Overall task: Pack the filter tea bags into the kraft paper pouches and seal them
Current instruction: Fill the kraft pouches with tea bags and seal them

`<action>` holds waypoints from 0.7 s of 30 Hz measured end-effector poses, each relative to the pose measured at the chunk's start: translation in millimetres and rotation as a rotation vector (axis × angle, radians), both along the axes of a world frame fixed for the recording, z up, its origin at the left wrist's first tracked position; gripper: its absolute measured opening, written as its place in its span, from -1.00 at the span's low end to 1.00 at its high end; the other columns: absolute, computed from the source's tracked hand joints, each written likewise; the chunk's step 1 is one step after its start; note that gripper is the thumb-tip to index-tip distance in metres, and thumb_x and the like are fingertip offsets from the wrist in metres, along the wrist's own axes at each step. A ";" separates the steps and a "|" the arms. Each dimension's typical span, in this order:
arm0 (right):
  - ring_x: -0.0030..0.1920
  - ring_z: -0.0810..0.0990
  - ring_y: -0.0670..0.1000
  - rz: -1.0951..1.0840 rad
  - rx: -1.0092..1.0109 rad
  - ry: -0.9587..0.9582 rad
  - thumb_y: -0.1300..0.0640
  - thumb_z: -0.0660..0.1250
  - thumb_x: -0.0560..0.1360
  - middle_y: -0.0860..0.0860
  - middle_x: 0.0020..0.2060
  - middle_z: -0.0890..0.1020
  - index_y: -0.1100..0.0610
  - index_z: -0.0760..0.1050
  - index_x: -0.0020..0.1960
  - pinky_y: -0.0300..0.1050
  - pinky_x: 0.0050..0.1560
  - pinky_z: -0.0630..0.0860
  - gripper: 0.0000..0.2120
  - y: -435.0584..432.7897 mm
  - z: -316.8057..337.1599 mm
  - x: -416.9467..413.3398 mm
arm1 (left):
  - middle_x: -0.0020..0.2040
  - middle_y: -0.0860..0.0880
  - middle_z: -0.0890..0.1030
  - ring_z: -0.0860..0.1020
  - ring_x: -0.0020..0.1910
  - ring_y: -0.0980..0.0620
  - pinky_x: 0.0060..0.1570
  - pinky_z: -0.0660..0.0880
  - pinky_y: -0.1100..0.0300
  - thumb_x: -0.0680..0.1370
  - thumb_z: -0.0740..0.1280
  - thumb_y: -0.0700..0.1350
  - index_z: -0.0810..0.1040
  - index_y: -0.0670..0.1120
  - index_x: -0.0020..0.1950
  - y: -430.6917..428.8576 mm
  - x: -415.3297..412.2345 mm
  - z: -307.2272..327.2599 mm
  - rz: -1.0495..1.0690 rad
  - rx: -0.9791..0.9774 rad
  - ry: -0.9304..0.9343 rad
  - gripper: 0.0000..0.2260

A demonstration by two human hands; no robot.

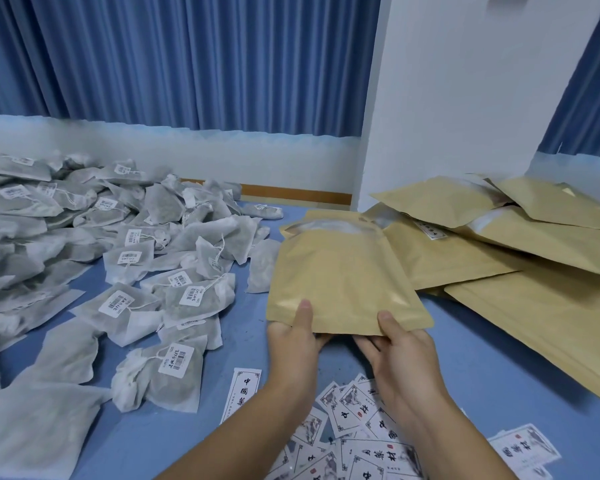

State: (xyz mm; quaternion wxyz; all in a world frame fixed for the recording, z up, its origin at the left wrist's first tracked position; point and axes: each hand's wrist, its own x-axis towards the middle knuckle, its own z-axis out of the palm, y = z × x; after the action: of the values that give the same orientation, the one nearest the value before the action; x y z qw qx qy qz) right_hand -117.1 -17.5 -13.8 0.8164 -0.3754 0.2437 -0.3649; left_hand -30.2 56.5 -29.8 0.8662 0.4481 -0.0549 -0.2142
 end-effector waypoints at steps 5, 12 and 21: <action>0.17 0.67 0.10 0.004 0.009 -0.132 0.39 0.15 0.64 0.12 0.18 0.67 0.19 0.46 0.35 0.06 0.20 0.59 -0.67 -6.4 18.5 1.0 | 0.07 -0.01 0.72 0.69 0.09 -0.04 0.20 0.57 -0.08 0.67 0.24 -0.22 0.58 0.00 0.18 -10.2 6.7 11.2 0.012 -0.024 -0.056 -0.81; 0.09 0.70 0.14 -0.081 0.038 -0.304 0.43 0.16 0.62 0.20 0.09 0.69 0.28 0.50 0.24 0.07 0.08 0.64 -0.74 -82.8 73.5 7.3 | -0.04 0.08 0.72 0.68 0.02 -0.01 -0.01 0.61 0.07 0.57 0.36 0.03 0.60 0.02 0.00 -90.5 15.5 80.1 0.054 0.131 -0.274 -0.89; -0.21 0.60 -0.14 -0.234 -0.052 0.037 0.29 0.25 0.61 0.06 -0.15 0.57 0.17 0.53 0.01 -0.29 -0.14 0.56 -0.90 -180.9 73.7 55.1 | 0.30 -0.11 0.57 0.52 0.30 -0.14 0.30 0.43 0.07 0.50 0.40 0.21 0.48 -0.11 0.35 -160.7 40.7 74.7 -0.513 1.065 -1.179 -0.45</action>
State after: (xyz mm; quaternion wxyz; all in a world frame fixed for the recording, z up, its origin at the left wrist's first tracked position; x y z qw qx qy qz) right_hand -62.0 -198.4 59.9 0.7536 -0.3723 0.2913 -0.4568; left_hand 10.5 -104.1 44.9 0.2922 0.8100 -0.4909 -0.1325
